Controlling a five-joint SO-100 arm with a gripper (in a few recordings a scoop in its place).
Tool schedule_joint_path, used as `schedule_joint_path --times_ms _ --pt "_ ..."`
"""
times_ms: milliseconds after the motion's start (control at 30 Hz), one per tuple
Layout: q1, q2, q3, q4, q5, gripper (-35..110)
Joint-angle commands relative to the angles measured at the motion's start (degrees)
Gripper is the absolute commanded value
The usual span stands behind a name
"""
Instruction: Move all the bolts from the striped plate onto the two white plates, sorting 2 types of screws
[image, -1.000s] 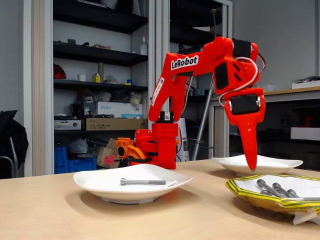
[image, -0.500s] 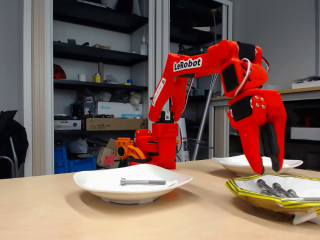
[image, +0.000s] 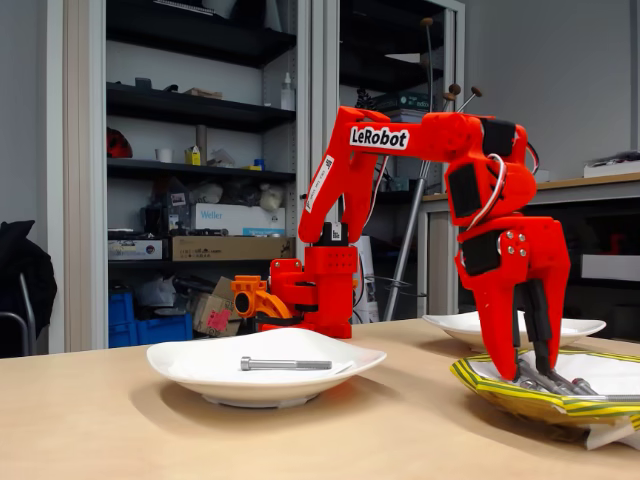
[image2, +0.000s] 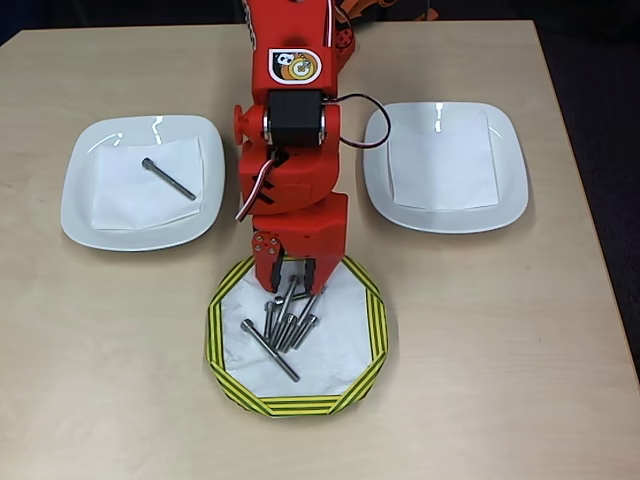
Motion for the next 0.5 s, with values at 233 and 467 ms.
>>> schedule_joint_path --times_ms 233,467 --pt "-0.18 2.72 2.81 -0.88 -2.02 4" --pt "0.79 2.29 2.99 -1.76 -4.13 3"
